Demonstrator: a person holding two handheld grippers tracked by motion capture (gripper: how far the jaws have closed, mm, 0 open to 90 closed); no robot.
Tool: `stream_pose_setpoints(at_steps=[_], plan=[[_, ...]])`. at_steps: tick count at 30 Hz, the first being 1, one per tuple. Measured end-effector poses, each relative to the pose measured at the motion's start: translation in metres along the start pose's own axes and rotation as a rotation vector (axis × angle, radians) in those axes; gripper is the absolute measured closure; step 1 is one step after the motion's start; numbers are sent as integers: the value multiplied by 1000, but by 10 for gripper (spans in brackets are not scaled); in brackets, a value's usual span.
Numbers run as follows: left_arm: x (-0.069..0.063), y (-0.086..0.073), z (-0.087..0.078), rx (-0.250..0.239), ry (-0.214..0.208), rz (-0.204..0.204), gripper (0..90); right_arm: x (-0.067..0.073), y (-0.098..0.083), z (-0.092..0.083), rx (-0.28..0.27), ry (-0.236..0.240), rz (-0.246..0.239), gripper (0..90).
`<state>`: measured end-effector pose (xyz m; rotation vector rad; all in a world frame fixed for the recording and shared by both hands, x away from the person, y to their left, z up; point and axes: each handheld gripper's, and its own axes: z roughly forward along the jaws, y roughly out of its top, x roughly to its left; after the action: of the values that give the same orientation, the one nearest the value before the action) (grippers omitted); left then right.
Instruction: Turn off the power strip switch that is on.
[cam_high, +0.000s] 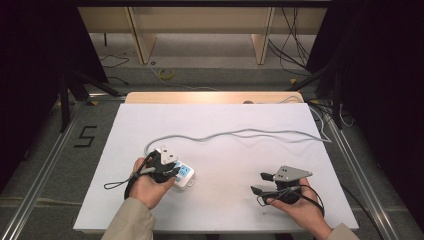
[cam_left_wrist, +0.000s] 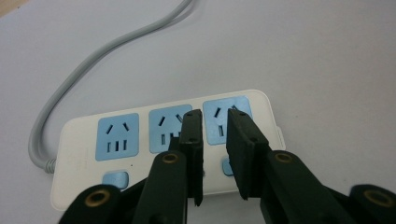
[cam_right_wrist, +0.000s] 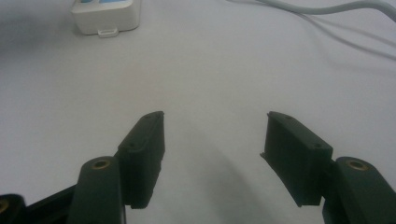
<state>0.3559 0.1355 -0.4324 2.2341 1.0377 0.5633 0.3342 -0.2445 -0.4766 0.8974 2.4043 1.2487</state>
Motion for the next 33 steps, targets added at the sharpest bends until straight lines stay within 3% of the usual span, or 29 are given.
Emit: stream_pose_setpoints(at_steps=[13, 33], plan=[[4, -8, -4, -63, -30, 49, 611, 0, 0, -1, -1, -1, 1, 389], [16, -27, -11, -114, -69, 33, 482, -1, 0, -4, -8, -2, 4, 389]])
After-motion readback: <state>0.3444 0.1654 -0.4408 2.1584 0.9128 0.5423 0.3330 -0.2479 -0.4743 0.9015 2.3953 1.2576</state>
